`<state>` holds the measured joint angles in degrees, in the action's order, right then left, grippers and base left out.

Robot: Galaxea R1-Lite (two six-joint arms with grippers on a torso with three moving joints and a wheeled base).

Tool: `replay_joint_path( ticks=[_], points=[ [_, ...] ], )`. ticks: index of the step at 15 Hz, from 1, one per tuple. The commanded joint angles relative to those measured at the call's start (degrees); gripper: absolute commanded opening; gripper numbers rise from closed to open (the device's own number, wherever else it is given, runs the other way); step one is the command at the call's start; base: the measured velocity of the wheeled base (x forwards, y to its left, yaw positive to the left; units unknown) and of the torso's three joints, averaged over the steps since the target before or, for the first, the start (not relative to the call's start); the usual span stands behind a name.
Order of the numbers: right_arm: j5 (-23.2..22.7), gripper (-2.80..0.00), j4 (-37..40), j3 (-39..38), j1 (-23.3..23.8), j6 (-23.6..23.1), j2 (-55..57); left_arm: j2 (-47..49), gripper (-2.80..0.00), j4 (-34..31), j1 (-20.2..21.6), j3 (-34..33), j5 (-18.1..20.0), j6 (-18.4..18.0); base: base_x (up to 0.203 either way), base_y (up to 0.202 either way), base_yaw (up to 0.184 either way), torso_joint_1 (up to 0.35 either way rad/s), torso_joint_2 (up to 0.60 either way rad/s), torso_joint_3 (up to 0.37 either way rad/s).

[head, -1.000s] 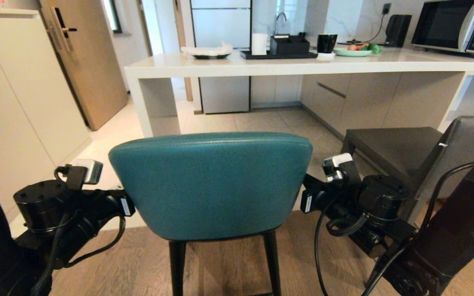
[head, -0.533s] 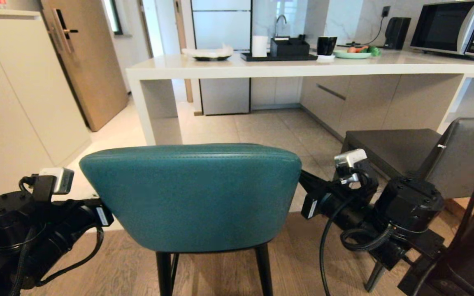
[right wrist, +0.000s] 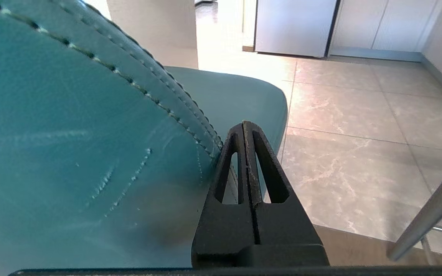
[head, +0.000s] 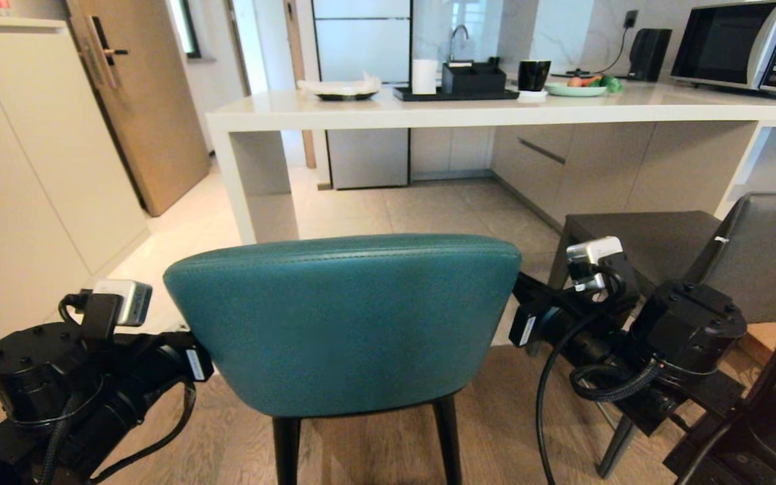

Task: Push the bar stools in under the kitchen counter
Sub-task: Pull the blue chair out from under the dining table

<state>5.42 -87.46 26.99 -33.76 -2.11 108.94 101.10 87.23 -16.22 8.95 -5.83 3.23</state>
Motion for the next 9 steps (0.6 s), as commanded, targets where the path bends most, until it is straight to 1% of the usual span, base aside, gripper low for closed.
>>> replay_joint_path(
  ticks=[1,3,5,7,9],
  points=[
    [-0.3,-2.80,-0.2,0.3,-0.1,0.0,1.8,0.1,-2.80,0.4,0.2,0.3,0.0,0.1,0.000,0.000,0.000,0.000,0.00,0.000],
    [-0.3,-2.80,-0.2,0.2,0.5,0.0,1.4,0.0,-2.80,0.4,5.4,1.2,0.4,0.1,0.000,0.000,0.000,0.000,0.00,0.000],
    [-0.3,-2.80,-0.2,-0.1,1.0,0.1,1.1,-0.5,-2.80,0.4,11.4,2.3,0.6,0.0,0.000,0.000,0.000,0.000,0.00,0.000],
    [-0.3,-2.80,-0.2,-0.1,1.0,0.1,0.8,-0.7,-2.80,0.4,15.3,2.2,0.6,0.1,0.000,0.000,0.000,0.000,0.00,0.000],
    [-0.3,-2.80,-0.2,-0.2,1.1,0.1,0.4,-1.5,-2.80,0.4,17.8,1.7,0.8,0.3,0.000,0.000,0.000,0.000,0.00,0.000]
  ],
)
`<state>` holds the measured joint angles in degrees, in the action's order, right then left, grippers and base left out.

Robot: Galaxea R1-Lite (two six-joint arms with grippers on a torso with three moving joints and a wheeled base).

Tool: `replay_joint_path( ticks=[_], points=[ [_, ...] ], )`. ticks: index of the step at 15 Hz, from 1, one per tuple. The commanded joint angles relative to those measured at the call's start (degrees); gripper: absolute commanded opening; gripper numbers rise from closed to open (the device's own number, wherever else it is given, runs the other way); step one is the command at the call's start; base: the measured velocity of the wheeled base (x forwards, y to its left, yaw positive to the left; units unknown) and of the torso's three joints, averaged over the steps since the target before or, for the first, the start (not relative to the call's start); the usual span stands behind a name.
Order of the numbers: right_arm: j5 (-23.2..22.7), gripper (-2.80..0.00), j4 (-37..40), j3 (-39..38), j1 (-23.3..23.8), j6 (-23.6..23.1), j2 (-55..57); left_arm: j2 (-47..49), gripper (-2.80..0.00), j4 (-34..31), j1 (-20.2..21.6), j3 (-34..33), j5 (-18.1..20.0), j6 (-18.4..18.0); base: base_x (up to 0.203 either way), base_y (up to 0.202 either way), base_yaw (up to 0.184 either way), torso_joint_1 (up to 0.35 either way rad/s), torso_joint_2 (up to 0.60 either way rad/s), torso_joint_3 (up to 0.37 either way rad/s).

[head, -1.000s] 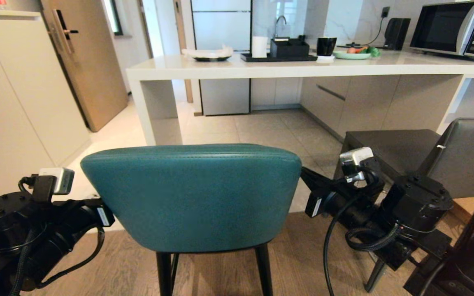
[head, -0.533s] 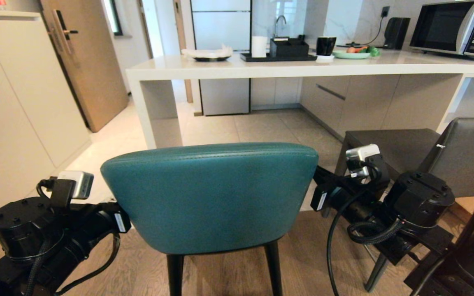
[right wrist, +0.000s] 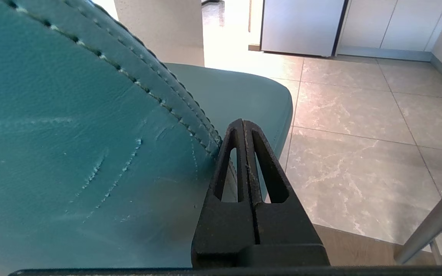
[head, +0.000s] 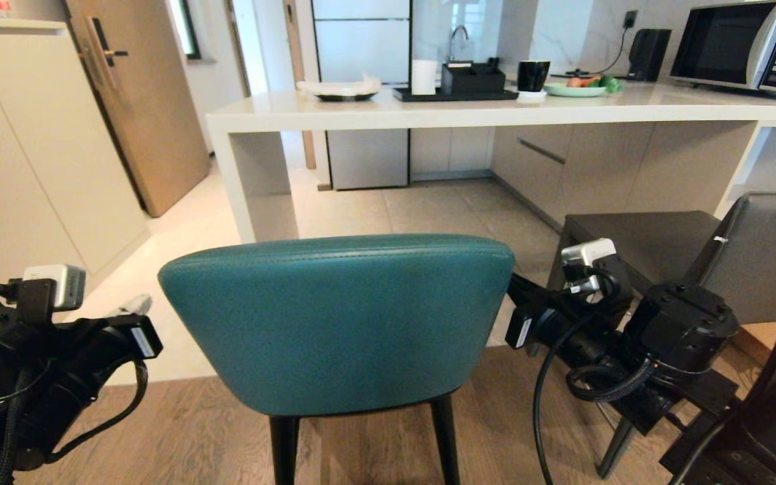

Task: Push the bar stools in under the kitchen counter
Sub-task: Pull the blue chair out from under the dining table, then push the gray chair back under the dining table

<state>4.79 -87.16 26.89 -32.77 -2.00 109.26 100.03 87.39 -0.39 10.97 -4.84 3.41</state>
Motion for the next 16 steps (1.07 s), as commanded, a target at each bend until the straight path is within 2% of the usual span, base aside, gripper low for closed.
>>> replay_joint_path(
  ticks=[1,2,5,8,10,12,13,14,16],
  points=[
    [0.3,-2.80,-0.5,-0.1,0.4,0.0,-0.1,-0.8,-2.80,0.3,2.9,-0.7,0.2,0.1,0.000,0.000,0.000,0.000,0.00,0.000],
    [0.3,-2.80,-0.5,-0.2,1.1,-0.1,-0.8,-2.3,-2.80,0.3,3.8,-1.6,1.9,0.2,0.000,0.000,0.000,0.000,0.00,0.000],
    [0.6,-2.80,-0.5,-1.7,8.1,-1.2,-5.4,-10.0,-2.80,0.3,4.4,-6.7,11.2,1.3,0.000,0.000,0.000,0.000,0.00,0.000],
    [2.9,-2.80,-0.5,-9.1,17.4,-1.7,-13.2,-17.7,-2.80,0.3,3.3,-8.1,15.0,1.9,0.000,0.000,0.000,0.000,0.00,0.000],
    [3.2,-2.80,-0.5,-13.3,20.0,-1.8,-20.4,-24.1,-2.80,-3.0,2.0,-8.3,16.5,2.2,0.000,0.000,0.000,0.000,0.00,0.000],
    [3.4,-2.80,1.4,-16.3,21.0,-2.4,-29.6,-32.7,-2.80,-11.7,1.4,-7.3,16.7,2.3,0.000,0.000,0.000,0.000,0.00,0.000],
    [3.4,-2.80,4.0,-17.1,21.7,-3.0,-34.7,-37.4,-2.80,-18.2,1.4,-6.0,16.6,2.3,0.000,0.000,0.000,0.000,0.00,0.000],
    [3.4,-2.80,7.7,-17.4,22.4,-3.6,-40.1,-42.8,-2.80,-26.0,1.5,-4.0,16.6,2.4,0.000,0.000,0.000,0.000,0.00,0.000],
    [3.3,-2.80,17.2,-17.3,24.4,-4.9,-50.6,-54.1,-2.80,-46.1,1.8,2.1,16.4,2.5,0.000,0.000,0.000,0.000,0.00,0.000]
  ],
)
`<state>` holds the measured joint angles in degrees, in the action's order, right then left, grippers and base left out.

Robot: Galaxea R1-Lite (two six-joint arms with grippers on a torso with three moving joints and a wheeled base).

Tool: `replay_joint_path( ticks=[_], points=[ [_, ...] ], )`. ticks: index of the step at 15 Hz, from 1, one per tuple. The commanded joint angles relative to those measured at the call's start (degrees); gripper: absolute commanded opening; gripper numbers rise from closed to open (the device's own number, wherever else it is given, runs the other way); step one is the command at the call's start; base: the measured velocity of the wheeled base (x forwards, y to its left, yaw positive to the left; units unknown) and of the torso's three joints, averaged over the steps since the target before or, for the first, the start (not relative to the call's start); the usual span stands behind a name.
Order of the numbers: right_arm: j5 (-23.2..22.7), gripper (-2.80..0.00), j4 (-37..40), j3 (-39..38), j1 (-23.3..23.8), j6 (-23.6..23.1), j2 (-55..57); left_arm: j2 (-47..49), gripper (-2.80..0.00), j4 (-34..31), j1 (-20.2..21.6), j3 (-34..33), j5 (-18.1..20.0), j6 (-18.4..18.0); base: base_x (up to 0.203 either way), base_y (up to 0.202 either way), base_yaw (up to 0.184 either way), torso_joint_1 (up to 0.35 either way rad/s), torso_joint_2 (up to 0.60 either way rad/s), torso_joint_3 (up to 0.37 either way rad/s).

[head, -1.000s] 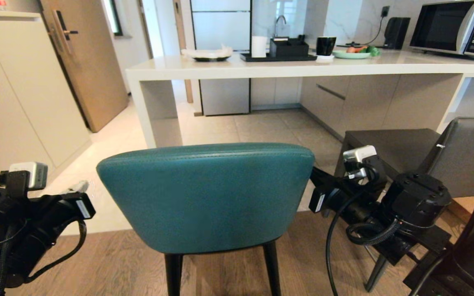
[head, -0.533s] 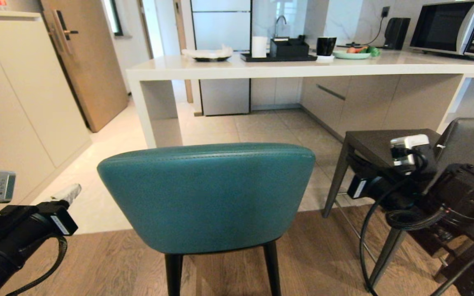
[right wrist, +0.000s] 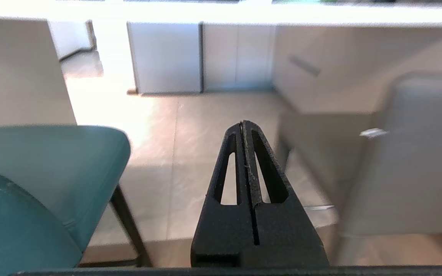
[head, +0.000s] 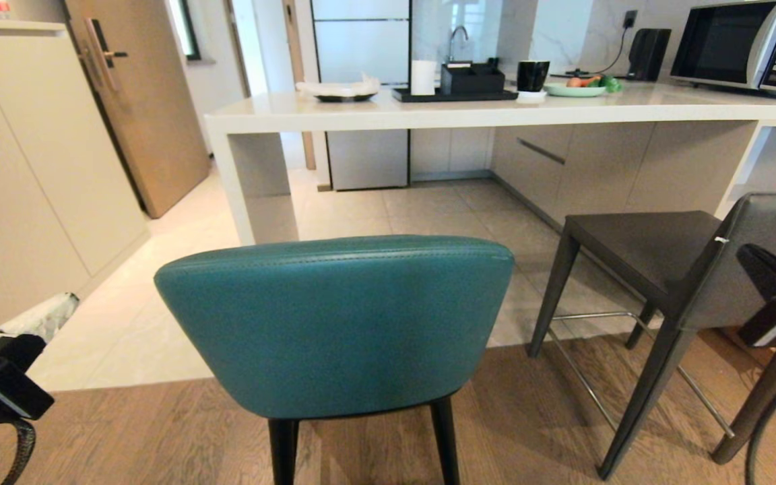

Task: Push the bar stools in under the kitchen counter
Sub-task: Push the gray chair back under the dining table

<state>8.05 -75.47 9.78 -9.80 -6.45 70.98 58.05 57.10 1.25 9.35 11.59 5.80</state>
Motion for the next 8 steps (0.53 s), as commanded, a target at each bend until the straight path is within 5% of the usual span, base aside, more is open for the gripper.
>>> replay_joint_path(
  ticks=[1,3,8],
  points=[
    [-0.1,-2.80,10.4,0.1,2.8,-1.1,-17.4,-17.5,-2.80,-25.3,0.3,7.0,-0.1,0.2,0.000,0.000,0.000,0.000,0.00,0.000],
    [-0.5,-2.80,20.6,1.4,5.0,-2.6,-27.4,-26.9,-2.80,-38.1,0.4,11.5,-0.2,0.2,0.000,0.000,0.000,0.000,0.00,0.000],
    [-2.1,-2.80,57.7,11.0,9.6,-4.5,-53.8,-44.8,-2.80,-55.2,0.6,15.8,0.0,0.1,0.000,0.000,0.000,0.000,0.00,0.000]
  ],
)
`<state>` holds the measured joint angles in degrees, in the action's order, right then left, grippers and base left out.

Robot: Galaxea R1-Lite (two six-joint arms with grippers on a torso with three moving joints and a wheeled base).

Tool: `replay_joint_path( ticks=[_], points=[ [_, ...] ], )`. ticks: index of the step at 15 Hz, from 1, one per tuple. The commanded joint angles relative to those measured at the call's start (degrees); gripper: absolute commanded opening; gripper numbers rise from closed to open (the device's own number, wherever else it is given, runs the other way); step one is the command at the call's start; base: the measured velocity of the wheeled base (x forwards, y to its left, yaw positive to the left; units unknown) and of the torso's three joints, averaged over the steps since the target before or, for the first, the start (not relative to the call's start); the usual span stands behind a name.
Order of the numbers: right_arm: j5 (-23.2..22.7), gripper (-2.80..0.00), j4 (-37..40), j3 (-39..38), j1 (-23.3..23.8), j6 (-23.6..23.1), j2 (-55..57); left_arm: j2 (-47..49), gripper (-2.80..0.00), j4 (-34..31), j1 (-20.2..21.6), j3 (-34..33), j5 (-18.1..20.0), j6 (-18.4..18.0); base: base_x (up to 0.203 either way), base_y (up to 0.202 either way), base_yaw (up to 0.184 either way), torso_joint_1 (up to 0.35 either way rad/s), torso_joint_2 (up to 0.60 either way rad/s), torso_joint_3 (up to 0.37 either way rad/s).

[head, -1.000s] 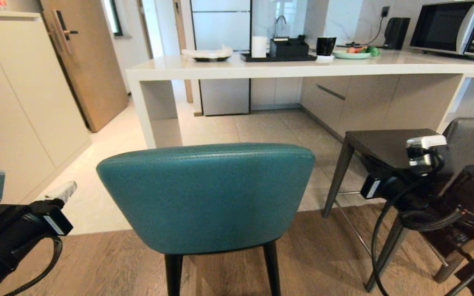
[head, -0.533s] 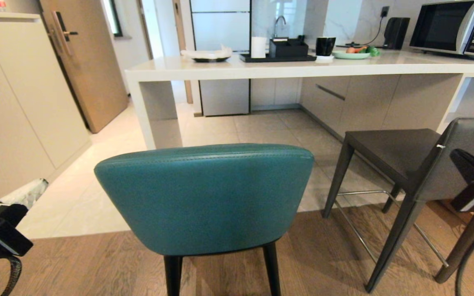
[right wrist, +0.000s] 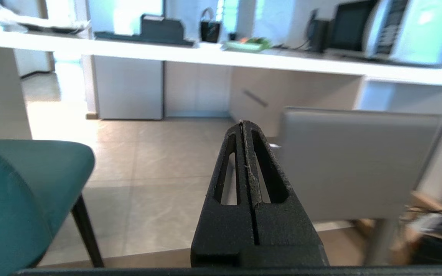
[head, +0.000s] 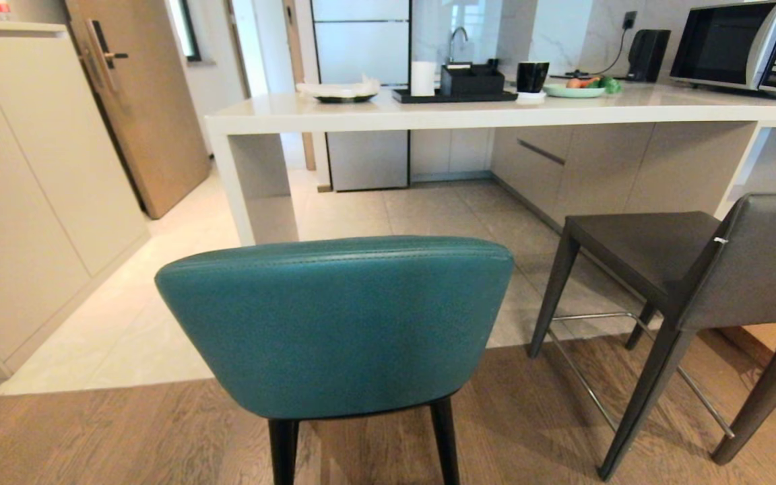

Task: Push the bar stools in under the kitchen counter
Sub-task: Push the gray chair back under the dining table

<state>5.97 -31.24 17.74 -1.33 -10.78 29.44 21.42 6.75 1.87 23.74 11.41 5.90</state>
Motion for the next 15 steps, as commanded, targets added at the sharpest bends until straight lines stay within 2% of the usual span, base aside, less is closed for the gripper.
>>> replay_joint_path(
  ticks=[1,3,5,7,9,11,13,15],
  points=[
    [0.0,-2.80,19.5,5.6,1.7,-0.4,-15.7,-10.9,-2.80,-9.1,-0.3,3.3,0.4,-0.1,0.000,0.000,0.000,0.000,0.00,0.000],
    [1.1,-2.80,24.4,9.3,2.2,-0.6,-18.1,-15.2,-2.80,-13.9,-1.1,5.6,1.1,-1.0,0.000,0.000,0.000,0.000,0.00,0.000],
    [1.2,-2.80,24.6,8.6,2.1,-0.9,-18.8,-18.9,-2.80,-15.4,-1.6,5.3,5.0,-2.3,0.000,0.000,0.000,0.000,0.00,0.000],
    [1.0,-2.80,26.6,5.5,1.7,-1.5,-23.1,-21.3,-2.80,-20.9,-1.6,3.8,8.0,-5.0,0.000,0.000,0.000,0.000,0.00,0.000],
    [0.9,-2.80,33.0,3.2,1.6,-1.5,-29.3,-21.3,-2.80,-21.1,-1.6,0.5,5.9,-5.6,0.000,0.000,0.000,0.000,0.00,0.000],
    [0.0,-2.80,34.4,0.4,1.5,-0.8,-29.6,-21.3,-2.80,-21.0,-1.6,-3.9,0.7,-7.4,0.000,0.000,0.000,0.000,0.00,0.000],
    [-2.8,-2.80,33.9,-4.4,1.4,-1.2,-29.5,-21.3,-2.80,-19.6,-1.6,-9.0,-5.3,-8.4,0.000,0.000,0.000,0.000,0.00,0.000],
    [-3.4,-2.80,29.3,-12.7,1.4,-1.4,-29.4,-21.3,-2.80,-12.6,-1.6,-15.1,-6.3,-8.7,0.000,0.000,0.000,0.000,0.00,0.000]
  ],
)
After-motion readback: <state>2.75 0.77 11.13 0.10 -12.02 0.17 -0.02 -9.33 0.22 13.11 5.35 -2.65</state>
